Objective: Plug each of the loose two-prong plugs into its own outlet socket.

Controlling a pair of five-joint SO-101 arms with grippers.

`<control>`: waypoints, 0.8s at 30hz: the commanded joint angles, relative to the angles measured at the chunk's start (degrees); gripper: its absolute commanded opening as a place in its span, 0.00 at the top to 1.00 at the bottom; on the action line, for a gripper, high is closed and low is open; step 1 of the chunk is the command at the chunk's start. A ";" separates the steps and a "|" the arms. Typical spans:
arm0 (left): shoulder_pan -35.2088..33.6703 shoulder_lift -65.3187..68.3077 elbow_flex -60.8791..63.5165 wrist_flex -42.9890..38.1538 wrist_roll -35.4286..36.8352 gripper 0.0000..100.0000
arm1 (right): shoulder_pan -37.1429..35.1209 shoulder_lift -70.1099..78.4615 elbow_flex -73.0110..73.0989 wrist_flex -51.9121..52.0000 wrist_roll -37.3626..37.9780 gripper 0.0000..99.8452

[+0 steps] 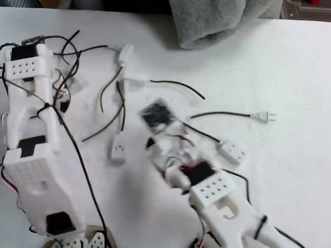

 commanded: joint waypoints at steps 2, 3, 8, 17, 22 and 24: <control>-0.75 -3.38 -1.49 -1.14 2.73 0.97 | -10.07 14.20 -13.27 5.41 -2.02 0.77; -1.19 -3.30 -1.85 -1.14 3.87 0.97 | -11.30 18.07 -15.74 5.67 -2.46 0.77; -3.38 -3.47 -1.93 -2.90 6.07 0.97 | -15.87 32.66 -26.20 6.11 -4.84 0.77; -3.21 -3.03 -1.41 -3.87 5.98 0.97 | -15.08 42.86 -34.29 5.85 -5.10 0.77; -3.12 -2.95 -1.41 -3.96 5.98 0.97 | -10.68 45.93 -36.92 9.01 -5.10 0.78; -3.12 -2.95 -1.41 -3.96 5.98 0.97 | -8.92 46.02 -38.42 12.53 -5.19 0.78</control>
